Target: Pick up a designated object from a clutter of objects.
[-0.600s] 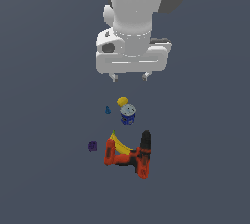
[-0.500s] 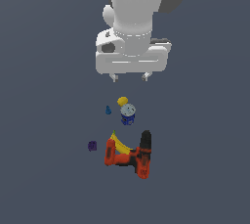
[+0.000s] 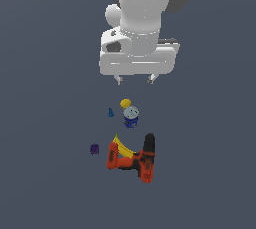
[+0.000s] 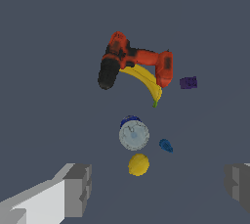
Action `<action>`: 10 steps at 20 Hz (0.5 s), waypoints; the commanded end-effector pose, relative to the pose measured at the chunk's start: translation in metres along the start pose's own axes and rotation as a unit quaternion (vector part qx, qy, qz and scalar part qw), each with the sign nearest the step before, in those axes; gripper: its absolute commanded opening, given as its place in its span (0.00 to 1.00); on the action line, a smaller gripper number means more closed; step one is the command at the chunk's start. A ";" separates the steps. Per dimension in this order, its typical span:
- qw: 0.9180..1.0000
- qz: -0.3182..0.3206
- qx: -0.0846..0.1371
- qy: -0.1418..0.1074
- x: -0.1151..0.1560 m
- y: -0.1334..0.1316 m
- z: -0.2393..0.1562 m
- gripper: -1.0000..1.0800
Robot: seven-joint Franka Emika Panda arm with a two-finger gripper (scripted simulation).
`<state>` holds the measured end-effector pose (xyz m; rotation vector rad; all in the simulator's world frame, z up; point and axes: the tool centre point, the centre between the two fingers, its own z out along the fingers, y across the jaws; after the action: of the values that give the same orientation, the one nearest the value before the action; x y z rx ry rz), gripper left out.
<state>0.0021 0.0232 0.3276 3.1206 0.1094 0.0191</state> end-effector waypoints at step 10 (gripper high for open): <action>1.000 -0.023 0.001 0.000 0.000 0.004 0.009 0.96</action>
<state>0.0025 0.0201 0.3212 3.1191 0.1626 0.0194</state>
